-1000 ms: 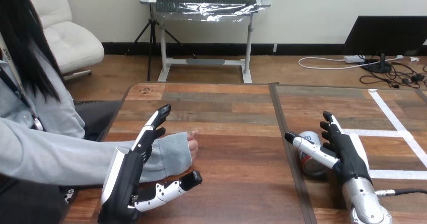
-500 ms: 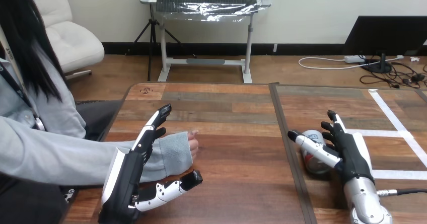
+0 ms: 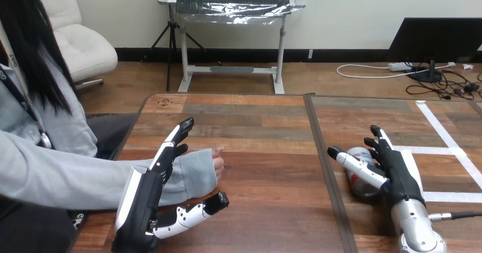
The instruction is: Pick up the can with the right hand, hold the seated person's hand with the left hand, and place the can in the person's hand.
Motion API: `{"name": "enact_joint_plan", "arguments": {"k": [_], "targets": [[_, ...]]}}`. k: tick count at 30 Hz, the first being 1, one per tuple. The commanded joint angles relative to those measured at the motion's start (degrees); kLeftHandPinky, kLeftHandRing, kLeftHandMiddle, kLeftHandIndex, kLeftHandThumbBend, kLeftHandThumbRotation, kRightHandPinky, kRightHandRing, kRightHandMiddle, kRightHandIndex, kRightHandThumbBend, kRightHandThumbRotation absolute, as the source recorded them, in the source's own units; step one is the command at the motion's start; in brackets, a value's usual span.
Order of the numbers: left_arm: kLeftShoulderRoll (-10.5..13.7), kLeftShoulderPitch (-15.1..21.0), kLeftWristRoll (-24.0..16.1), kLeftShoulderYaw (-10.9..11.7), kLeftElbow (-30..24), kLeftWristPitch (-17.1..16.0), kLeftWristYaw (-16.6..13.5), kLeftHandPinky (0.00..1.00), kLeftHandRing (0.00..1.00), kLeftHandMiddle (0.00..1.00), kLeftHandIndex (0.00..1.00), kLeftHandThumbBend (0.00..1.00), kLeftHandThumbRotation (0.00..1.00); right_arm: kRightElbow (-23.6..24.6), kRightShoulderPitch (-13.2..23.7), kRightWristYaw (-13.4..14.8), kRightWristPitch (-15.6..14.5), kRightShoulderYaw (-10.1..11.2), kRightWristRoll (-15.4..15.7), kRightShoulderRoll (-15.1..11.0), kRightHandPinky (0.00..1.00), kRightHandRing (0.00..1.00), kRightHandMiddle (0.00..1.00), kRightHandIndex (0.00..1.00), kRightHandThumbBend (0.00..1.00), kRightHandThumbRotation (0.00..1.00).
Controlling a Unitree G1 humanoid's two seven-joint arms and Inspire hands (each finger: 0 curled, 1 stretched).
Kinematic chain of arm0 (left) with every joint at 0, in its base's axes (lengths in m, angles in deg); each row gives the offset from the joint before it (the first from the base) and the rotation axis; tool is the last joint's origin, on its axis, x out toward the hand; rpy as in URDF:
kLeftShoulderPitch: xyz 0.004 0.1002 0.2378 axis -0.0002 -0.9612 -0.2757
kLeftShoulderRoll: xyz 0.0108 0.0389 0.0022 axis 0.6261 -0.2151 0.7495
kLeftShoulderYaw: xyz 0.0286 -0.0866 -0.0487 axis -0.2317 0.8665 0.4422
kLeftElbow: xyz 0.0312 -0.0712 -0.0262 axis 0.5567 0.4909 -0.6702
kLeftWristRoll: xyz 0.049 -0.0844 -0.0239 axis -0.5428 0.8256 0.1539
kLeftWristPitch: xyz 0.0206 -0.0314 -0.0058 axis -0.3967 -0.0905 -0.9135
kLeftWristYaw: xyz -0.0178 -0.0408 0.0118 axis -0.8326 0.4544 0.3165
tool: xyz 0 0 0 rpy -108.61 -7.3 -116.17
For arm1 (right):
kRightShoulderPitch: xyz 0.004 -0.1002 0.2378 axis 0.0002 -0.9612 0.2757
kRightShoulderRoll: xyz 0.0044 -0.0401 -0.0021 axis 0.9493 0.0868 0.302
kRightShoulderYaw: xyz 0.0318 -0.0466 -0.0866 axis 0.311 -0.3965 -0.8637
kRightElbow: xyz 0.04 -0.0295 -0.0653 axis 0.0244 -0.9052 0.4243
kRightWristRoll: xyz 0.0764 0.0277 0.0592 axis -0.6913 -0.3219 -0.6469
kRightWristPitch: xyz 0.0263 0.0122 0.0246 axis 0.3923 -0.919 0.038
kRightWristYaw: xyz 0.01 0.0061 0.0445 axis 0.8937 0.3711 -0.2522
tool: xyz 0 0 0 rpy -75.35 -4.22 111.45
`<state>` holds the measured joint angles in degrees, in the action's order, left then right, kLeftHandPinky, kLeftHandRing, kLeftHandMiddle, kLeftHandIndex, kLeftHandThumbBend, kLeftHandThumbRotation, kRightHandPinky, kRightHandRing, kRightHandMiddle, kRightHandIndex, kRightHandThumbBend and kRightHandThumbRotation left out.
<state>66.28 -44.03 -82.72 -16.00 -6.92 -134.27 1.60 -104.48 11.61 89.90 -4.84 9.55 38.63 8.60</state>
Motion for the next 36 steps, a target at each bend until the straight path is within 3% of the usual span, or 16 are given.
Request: {"name": "enact_joint_plan", "arguments": {"k": [1,8,25,36], "targets": [[-0.4,3.8,-0.1,0.5,-1.0,-0.9,-0.7,0.89,0.94,0.93,0.91,1.0,0.51,1.4,5.6,-0.2,-0.2,0.5,-0.2,-1.7,0.89,0.92,0.94,0.98,1.0,0.51],[-0.6,3.7,0.1,0.5,-1.0,-0.9,-0.5,0.89,0.94,0.93,0.91,1.0,0.51,1.4,6.0,-0.2,-1.2,0.4,-0.1,-2.1,0.88,0.92,0.94,0.97,0.96,0.45],[-0.3,3.8,-1.8,0.6,-0.9,-1.2,-2.0,0.88,0.94,0.93,0.91,1.0,0.52,1.4,7.3,2.7,-6.5,-1.4,2.7,-2.5,0.82,0.88,0.91,0.95,1.0,0.51],[-0.4,3.7,-1.3,0.4,-1.0,-1.3,-1.9,0.88,0.94,0.93,0.91,1.0,0.52,1.6,7.6,1.4,-8.3,-0.9,2.0,-2.3,0.78,0.87,0.9,0.95,0.97,0.48]]}}
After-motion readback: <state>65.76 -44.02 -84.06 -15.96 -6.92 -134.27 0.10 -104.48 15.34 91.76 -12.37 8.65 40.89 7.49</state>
